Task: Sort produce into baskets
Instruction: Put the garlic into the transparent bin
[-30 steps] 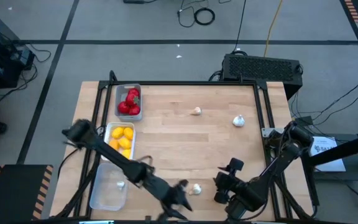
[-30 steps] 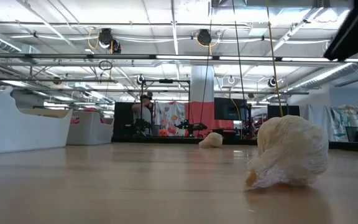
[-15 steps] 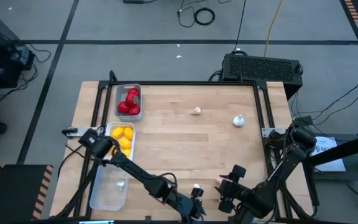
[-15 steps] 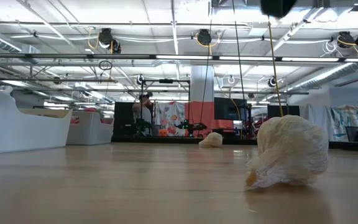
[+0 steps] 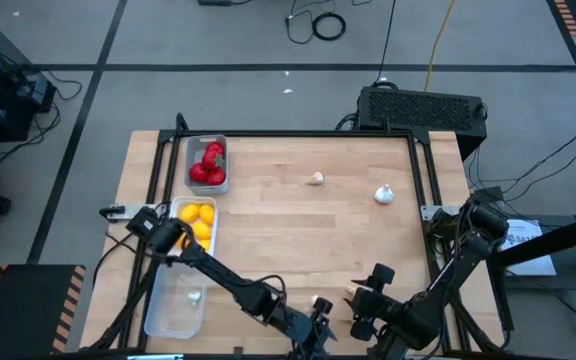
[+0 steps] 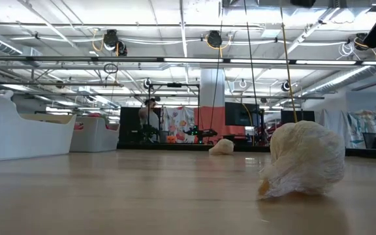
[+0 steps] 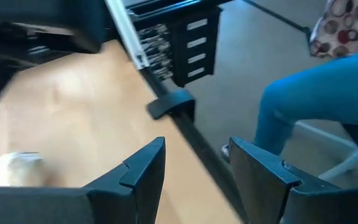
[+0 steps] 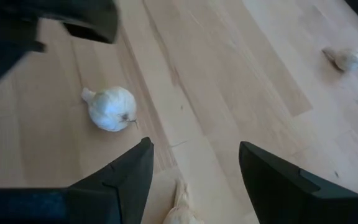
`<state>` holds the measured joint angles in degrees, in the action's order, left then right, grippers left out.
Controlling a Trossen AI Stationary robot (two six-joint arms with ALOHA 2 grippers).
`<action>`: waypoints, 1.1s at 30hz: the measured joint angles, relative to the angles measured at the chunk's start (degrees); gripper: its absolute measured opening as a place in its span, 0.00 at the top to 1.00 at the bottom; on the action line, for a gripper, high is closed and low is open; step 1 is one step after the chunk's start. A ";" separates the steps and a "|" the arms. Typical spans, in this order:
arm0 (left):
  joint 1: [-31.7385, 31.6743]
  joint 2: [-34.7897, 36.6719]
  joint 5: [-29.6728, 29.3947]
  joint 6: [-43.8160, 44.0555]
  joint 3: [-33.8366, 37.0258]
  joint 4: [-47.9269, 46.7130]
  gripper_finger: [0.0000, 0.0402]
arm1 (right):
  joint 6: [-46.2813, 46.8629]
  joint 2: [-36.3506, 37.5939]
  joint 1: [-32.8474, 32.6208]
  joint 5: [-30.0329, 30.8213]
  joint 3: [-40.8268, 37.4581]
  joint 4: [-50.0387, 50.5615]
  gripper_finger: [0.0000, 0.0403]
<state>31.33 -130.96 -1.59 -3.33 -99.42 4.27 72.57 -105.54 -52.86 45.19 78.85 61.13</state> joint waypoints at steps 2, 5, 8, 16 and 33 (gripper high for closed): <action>-0.56 0.00 -0.43 -0.27 0.00 -0.09 0.54 | -0.41 0.00 0.02 0.15 0.00 -0.01 0.44; -1.38 0.00 -0.45 -0.23 0.00 -0.57 0.54 | -1.28 0.00 0.01 1.09 0.00 -0.02 0.44; -2.29 0.00 -0.48 -0.51 0.00 -1.94 0.54 | -1.89 0.00 0.01 2.81 0.00 -0.05 0.44; -4.96 0.02 -3.57 4.46 0.11 -16.72 0.54 | -3.03 0.00 -0.10 3.04 0.00 -0.05 0.44; -5.01 0.04 -5.06 0.79 0.04 -16.16 0.53 | -2.75 0.00 0.17 2.65 -5.01 -3.08 0.44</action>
<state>26.32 -130.92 -6.65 -2.54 -99.37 -11.89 69.82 -105.54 -52.70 47.84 73.84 58.05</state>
